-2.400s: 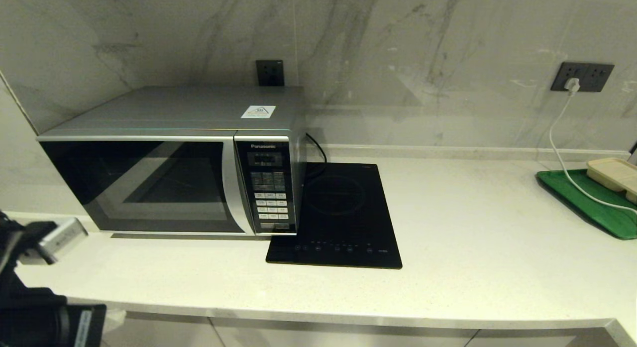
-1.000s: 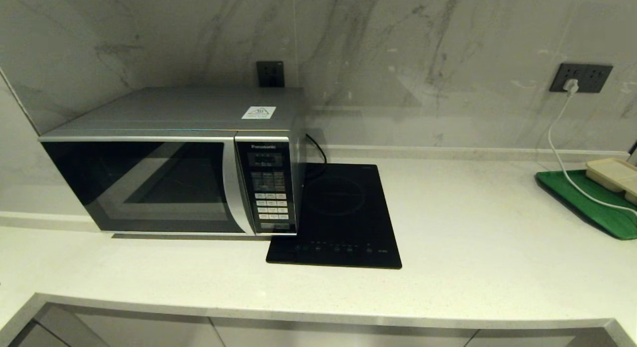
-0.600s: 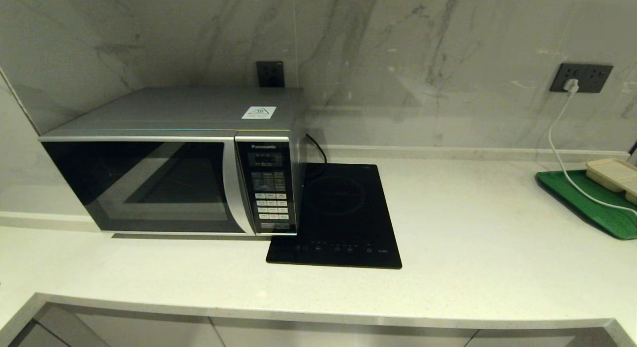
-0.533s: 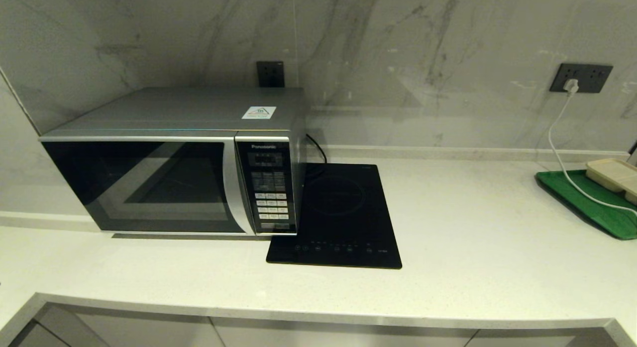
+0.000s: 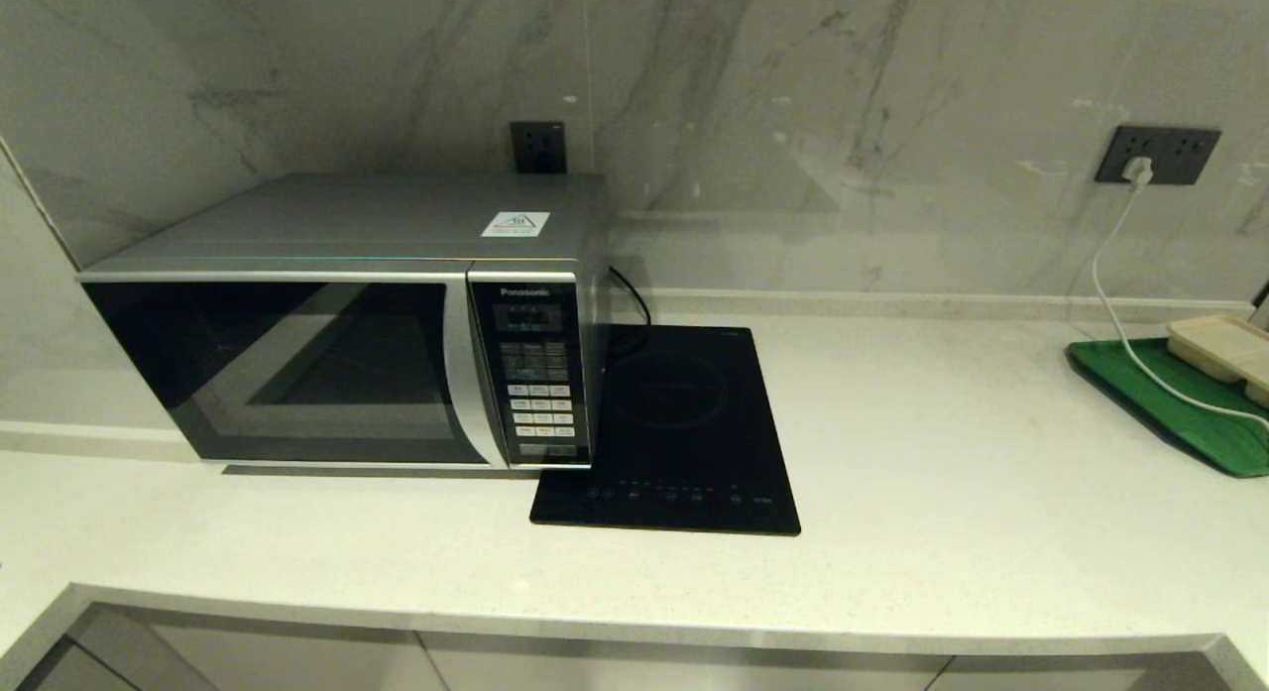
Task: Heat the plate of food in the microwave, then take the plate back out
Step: Open the microwave oven
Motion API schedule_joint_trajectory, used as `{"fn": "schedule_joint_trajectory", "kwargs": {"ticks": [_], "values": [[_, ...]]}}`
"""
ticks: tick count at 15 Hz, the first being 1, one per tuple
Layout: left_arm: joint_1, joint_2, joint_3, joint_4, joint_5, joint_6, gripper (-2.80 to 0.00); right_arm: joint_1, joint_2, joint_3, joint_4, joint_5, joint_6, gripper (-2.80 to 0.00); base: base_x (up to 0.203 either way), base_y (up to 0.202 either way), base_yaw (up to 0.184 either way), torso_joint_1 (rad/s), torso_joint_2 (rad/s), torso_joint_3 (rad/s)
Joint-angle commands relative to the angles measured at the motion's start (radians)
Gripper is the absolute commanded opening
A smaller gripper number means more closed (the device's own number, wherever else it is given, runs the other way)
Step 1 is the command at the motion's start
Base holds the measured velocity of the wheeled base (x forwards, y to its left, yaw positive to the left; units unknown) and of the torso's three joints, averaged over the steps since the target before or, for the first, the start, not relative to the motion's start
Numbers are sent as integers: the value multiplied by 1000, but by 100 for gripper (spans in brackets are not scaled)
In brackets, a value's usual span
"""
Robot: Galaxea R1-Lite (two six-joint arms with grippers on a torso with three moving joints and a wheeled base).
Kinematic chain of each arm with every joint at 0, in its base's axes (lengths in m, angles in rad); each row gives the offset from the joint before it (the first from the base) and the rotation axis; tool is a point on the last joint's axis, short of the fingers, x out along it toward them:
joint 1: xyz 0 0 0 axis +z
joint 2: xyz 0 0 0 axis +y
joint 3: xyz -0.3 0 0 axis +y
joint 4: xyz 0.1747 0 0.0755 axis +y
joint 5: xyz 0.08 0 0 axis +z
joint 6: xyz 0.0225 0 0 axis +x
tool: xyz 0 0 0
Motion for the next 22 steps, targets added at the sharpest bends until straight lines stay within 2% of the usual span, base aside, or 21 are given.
{"fn": "schedule_joint_trajectory", "kwargs": {"ticks": [1,5,8,12,15,18,20,22], "values": [[0,0,6,-1,0,0,-280,0,0,0,1,0,1,-280,0,0,0,0,0,0],[0,0,15,-21,5,-22,-280,0,-1,0,1,0,1,-280,0,0,0,0,0,0],[0,0,64,-155,3,-15,-280,0,-1,0,1,0,1,-280,0,0,0,0,0,0],[0,0,72,-165,3,-17,-280,0,0,0,1,0,1,-280,0,0,0,0,0,0],[0,0,42,-126,-3,16,-280,0,-1,0,1,0,1,-280,0,0,0,0,0,0],[-1,84,-167,25,-45,21,-280,0,-1,0,1,0,1,-280,0,0,0,0,0,0],[-5,247,-312,148,-97,14,-280,0,-1,0,1,0,1,-280,0,0,0,0,0,0],[-35,424,-444,251,-151,-49,-280,0,0,0,1,0,1,-280,0,0,0,0,0,0]]}}
